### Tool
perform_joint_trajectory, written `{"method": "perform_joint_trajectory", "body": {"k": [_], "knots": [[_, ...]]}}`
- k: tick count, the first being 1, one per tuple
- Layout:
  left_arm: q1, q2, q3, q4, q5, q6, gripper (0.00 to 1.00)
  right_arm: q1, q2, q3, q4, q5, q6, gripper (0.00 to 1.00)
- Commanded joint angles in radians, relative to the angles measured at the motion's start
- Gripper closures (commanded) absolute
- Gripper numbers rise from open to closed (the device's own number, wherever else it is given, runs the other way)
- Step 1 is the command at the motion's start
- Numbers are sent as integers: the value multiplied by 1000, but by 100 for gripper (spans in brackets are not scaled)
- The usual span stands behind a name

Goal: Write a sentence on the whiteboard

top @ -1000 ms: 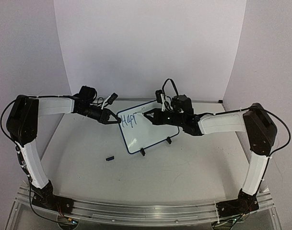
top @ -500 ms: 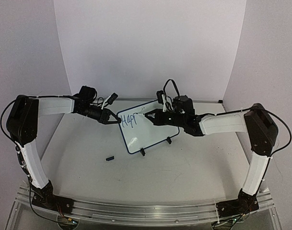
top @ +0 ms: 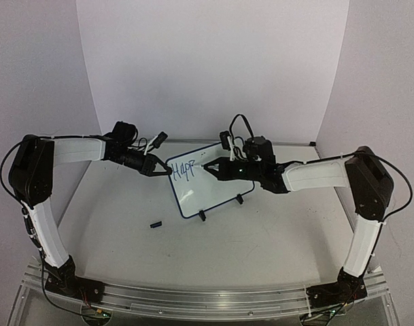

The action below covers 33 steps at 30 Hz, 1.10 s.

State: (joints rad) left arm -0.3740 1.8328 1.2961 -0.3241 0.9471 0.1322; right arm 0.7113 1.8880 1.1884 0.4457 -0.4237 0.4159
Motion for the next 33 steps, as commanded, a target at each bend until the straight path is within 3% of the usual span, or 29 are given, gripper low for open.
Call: {"method": "perform_joint_trajectory", "body": {"k": [1,33], "knots": [[-23,-18,19,-33,-54,53,100,-4,32,35,-1,-23,-9,100],[-27,-22,19,-34,-62,57,100,-62,-104,-15,-45,-71,-43,100]]}}
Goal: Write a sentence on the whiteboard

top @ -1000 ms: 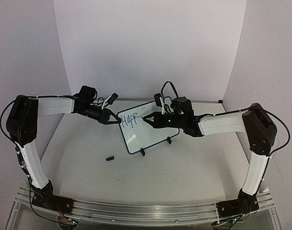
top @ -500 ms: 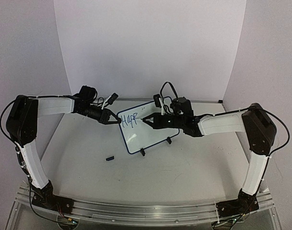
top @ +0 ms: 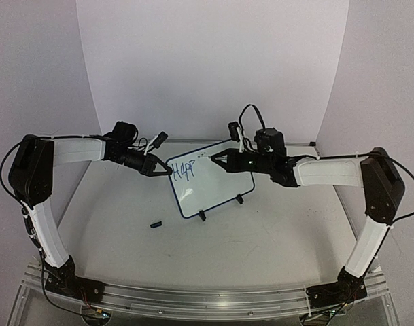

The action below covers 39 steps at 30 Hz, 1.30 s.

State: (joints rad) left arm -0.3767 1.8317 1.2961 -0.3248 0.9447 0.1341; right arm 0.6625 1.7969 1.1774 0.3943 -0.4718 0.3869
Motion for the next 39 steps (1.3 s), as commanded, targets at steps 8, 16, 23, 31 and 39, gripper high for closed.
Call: {"method": "perform_joint_trajectory", "body": {"k": [8,16,23,31,39], "knots": [[-25,-18,19,-36,-61,56,100,-16,30,30,8,-24,-13,100],[-25,-18,20,-37,-62,57,100,-17,64,61,6,-42,-13,100],[-27,-19,20,-37,-64,58,100,-17,88,75,8,-41,-9,100],[-28,-18,20,-41,-67,62,100,-16,78,37,6,-4,-3,100],[-30,-18,22,-43,-68,62,100,-17,64,-26,8,-2,10,100]]}}
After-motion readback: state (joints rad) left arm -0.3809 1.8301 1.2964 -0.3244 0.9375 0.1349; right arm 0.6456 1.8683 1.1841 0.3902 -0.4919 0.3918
